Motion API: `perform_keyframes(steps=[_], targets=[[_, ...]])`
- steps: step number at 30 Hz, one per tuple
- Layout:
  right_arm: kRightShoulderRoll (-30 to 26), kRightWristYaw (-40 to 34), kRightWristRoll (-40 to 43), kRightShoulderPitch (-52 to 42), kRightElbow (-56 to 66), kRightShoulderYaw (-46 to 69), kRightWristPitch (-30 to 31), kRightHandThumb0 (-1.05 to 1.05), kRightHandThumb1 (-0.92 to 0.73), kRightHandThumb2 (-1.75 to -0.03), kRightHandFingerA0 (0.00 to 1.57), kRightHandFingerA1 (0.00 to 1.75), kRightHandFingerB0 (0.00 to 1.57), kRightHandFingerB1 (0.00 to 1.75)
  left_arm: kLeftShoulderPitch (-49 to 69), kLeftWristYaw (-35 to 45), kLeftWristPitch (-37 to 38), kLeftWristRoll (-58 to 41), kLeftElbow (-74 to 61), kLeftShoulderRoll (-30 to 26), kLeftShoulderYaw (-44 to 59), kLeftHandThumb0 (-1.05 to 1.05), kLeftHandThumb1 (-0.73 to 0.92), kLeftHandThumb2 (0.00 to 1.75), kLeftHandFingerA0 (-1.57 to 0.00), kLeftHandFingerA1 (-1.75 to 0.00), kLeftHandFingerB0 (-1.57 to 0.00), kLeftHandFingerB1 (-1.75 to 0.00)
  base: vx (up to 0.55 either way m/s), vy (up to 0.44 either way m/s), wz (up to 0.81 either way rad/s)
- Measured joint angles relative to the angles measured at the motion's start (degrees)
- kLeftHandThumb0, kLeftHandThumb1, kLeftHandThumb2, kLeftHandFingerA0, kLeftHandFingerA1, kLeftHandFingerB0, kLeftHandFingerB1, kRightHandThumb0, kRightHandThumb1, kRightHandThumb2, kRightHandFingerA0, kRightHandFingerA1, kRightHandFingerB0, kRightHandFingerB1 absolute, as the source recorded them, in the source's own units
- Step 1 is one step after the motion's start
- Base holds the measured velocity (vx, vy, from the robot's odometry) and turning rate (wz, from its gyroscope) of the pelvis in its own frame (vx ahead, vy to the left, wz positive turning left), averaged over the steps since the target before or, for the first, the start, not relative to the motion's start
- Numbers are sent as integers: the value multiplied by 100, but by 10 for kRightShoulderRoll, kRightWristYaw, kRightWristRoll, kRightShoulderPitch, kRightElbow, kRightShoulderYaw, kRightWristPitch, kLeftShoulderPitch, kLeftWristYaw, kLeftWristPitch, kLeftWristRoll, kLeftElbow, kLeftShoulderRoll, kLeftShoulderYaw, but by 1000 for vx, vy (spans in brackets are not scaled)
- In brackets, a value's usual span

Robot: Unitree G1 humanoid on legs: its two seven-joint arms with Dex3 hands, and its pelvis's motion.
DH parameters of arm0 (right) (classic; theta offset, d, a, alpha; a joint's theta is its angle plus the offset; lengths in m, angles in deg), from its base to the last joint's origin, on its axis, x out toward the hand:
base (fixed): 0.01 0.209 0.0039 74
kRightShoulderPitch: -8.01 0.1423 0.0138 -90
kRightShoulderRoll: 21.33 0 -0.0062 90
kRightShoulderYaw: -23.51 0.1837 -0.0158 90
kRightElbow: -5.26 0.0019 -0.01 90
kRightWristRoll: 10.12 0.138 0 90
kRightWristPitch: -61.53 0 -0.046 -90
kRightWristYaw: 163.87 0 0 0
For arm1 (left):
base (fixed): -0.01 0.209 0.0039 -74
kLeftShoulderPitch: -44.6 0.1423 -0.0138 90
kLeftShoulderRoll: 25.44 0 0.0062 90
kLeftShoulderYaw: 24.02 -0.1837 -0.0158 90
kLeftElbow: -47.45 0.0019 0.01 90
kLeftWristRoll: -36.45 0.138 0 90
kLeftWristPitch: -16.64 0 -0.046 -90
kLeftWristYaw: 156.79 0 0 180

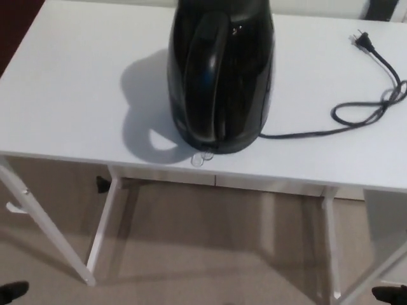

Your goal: The robot walk towards a table in front and click the button on the base of the boilling pot using its left middle finger

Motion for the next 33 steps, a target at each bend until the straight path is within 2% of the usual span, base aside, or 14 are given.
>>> perform_keyframes(steps=[4, 5, 6, 7, 9, 10, 11, 12, 13, 23, 24, 25, 32, 33], targets=[[0, -1, -3, 0, -1, -2, 0, -47, -50, -78, 63, 59, 34, 47, 1, 0, 0, 0, 2, 0, -1, -4, 52, 55, -45, -47, -35, -39, 161, 31, -11], [0, -1, -3, 0, -1, -3, 0, -47, -50, -79, 62, 59, 34, 47, 2, 0, 0, 0, 2, 0, -1, -1, 36, 84, -40, -62, -24, -53, 160, 55, -19], [0, -1, -4, -1, -2, -4, 0, -47, -50, -79, 62, 59, 34, 47, 3, -1, 0, 0, 2, 0, -1, -1, 36, 84, -40, -62, -24, -53, 160, 60, -20], [0, -1, -4, -3, -2, -5, 0, -39, -60, -57, 70, 47, 41, 36, 4, -1, 0, 0, 2, 0, -1, -2, 53, 54, -46, -47, -35, -39, 165, 72, -12], [-1, -1, -5, -4, 0, -6, 0, -39, -60, -57, 70, 47, 41, 37, 2, 0, 0, 0, 3, 3, -3, -2, 54, 54, -46, -47, -36, -39, 106, 270, -29], [0, -1, -5, -4, 1, -7, -1, -47, -50, -78, 63, 59, 33, 47, 2, 0, 0, 0, 3, 1, -2, -2, 54, 54, -45, -47, -35, -38, 108, 273, -23], [2, 0, -5, -5, 0, -8, -1, -40, -61, -57, 70, 47, 40, 36, 2, -1, 0, 0, 2, -3, -2, -1, 36, 84, -38, -61, -24, -53, 41, 190, 29], [2, 1, -6, -5, 0, -9, -1, -40, -61, -57, 70, 47, 40, 36, 1, -1, 0, 0, 0, -4, -1, -1, 36, 84, -38, -61, -24, -53, -15, 158, 12], [2, 1, -6, -5, 0, -10, -1, -40, -61, -57, 70, 47, 40, 36, 1, -2, 0, 0, 0, -5, -1, -1, 54, 54, -46, -47, -36, -39, 30, 100, 9], [-1, 2, -11, 1, -3, -17, -1, -39, -61, -58, 71, 47, 43, 37, 4, -3, 0, 2, 1, -5, -4, -1, 55, 54, -45, -47, -36, -39, 13, -43, 3], [-1, 2, -12, 1, -3, -17, -1, -39, -61, -58, 70, 47, 44, 37, 3, -2, 0, 2, 1, -5, -4, 0, 38, 84, -38, -61, -24, -53, 11, -83, -2], [-1, 2, -12, 0, -4, -18, -1, -38, -61, -58, 71, 47, 45, 37, 3, -2, 0, 2, 1, -5, -4, 0, 55, 54, -45, -47, -35, -38, 13, -81, -1], [-1, 2, -15, 2, -8, -20, 0, -39, -61, -58, 70, 47, 45, 38, 2, -2, 0, 2, 1, -4, -4, -2, 54, 54, -46, -47, -36, -39, 0, 0, 0], [-1, 2, -16, 3, -9, -20, 0, -46, -51, -78, 64, 58, 41, 50, 2, -2, 0, 2, 1, -5, -4, -2, 54, 54, -46, -47, -36, -39, 0, 0, 0]])
